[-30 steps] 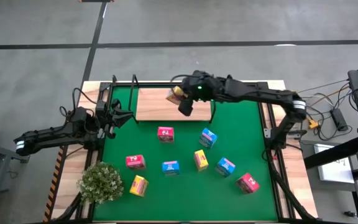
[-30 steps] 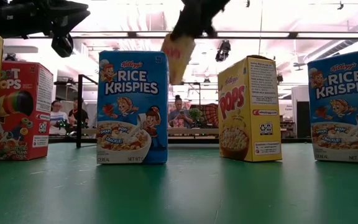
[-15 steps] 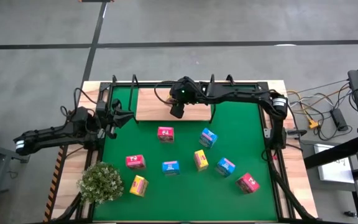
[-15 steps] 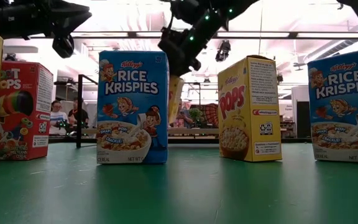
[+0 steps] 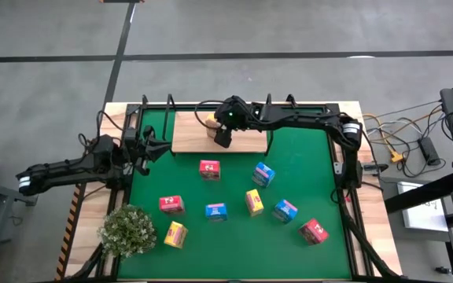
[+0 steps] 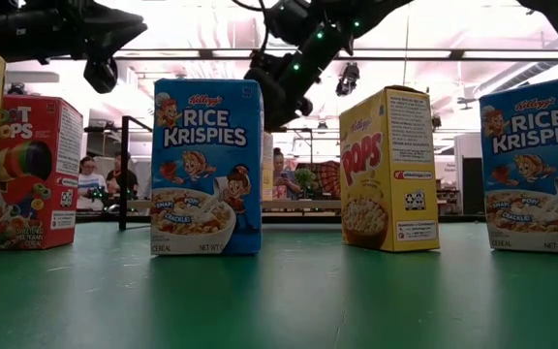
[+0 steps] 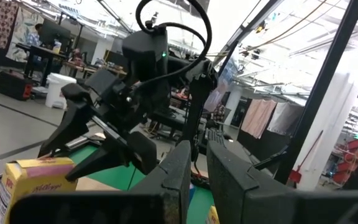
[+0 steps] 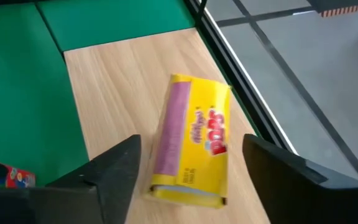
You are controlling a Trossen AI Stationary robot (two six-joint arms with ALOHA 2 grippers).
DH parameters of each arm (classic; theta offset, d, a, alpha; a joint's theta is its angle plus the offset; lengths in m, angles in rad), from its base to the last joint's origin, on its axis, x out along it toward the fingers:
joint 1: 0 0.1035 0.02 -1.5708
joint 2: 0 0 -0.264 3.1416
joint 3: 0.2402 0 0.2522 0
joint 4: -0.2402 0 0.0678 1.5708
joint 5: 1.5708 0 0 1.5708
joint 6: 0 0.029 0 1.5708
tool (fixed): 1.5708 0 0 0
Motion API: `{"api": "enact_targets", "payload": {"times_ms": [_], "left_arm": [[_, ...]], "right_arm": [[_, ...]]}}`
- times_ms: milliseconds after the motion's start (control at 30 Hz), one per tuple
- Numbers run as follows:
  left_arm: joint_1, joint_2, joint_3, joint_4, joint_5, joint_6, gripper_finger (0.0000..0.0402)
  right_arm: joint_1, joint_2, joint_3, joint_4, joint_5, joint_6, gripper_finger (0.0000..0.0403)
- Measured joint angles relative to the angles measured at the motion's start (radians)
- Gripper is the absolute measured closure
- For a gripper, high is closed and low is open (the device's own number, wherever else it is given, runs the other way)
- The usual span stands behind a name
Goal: Stack cereal on shelf
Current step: Put the top yellow cereal box on the shelf
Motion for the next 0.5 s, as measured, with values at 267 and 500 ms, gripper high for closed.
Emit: {"api": "enact_targets", "payload": {"times_ms": [267, 500], "left_arm": [[0.0, 0.015, 0.0, 0.0, 0.0, 0.0, 0.0365], [0.0, 0.057, 0.0, 0.003, 0.0, 0.0, 0.0365]], "right_arm": [[0.009, -0.051, 0.016, 0.0, 0.0, 0.021, 0.0108], [0.04, -0.106, 0.089, -0.025, -0.018, -0.006, 0.0154]]}}
